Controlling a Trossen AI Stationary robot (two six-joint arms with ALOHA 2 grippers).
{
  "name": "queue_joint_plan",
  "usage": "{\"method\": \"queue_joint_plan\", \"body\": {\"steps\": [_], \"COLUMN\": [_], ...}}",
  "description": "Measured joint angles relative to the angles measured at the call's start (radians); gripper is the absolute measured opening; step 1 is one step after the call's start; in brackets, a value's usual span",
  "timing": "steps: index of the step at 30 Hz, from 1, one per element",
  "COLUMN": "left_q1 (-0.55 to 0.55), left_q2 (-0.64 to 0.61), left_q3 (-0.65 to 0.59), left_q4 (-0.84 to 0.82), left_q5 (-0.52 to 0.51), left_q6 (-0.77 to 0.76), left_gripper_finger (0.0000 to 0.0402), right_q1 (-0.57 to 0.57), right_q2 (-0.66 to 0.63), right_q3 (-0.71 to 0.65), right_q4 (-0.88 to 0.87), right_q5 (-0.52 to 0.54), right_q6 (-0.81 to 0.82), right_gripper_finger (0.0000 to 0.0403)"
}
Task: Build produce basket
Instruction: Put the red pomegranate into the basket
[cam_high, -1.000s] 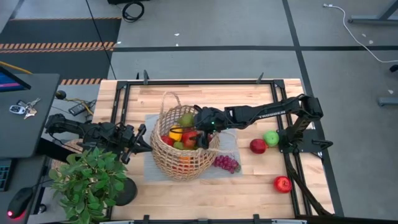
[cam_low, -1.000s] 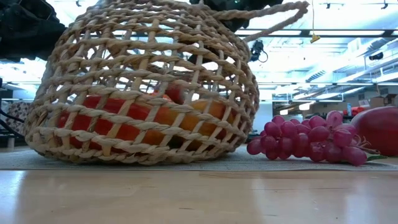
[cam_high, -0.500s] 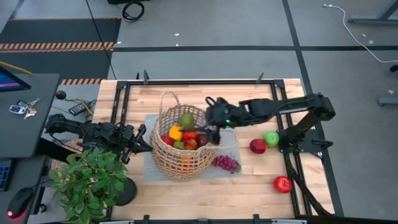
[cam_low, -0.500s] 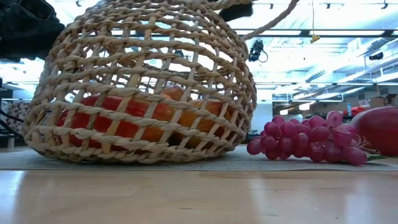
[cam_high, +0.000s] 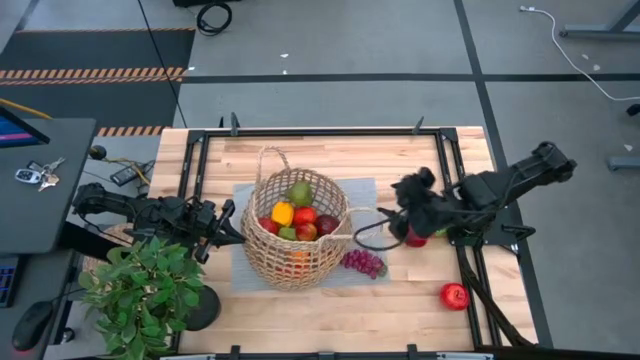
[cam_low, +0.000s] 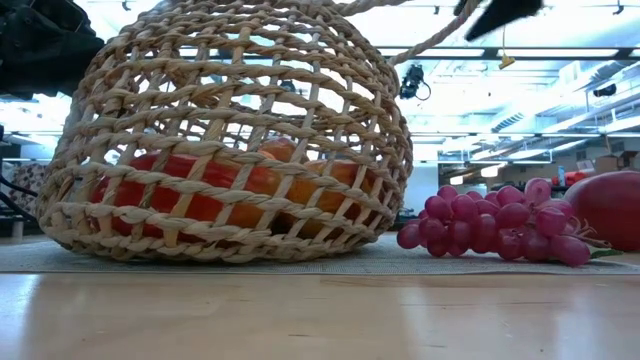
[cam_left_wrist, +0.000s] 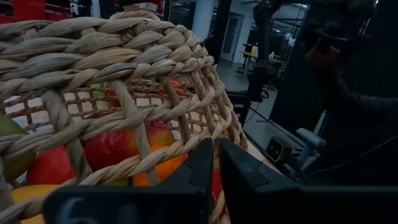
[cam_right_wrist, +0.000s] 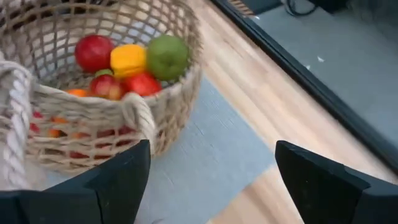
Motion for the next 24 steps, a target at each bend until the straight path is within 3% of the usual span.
{"method": "queue_joint_plan", "body": {"steps": [9, 13, 17, 24], "left_q1": [0.0, 0.0, 0.0, 0.0], "left_q2": [0.0, 0.0, 0.0, 0.0], "left_q3": [0.0, 0.0, 0.0, 0.0], "left_q4": [0.0, 0.0, 0.0, 0.0], "left_q5": [0.0, 0.0, 0.0, 0.0], "left_q6": [0.0, 0.0, 0.0, 0.0], "left_gripper_finger": [0.0032, 0.0036, 0.0031, 0.0031], "right_q1": [0.139, 0.192, 0.23, 0.251], "right_q2": [-0.126, -0.148, -0.126, -0.057], "right_q3": [-0.159, -0.197, -0.274, -0.443], "right_q4": [-0.056, -0.075, -0.057, -0.051], "right_q5": [-0.012, -0.085, -0.188, -0.205], "right_q6": [0.253, 0.327, 0.402, 0.546], "right_gripper_finger": [0.0348, 0.0348, 0.0348, 0.0348]}}
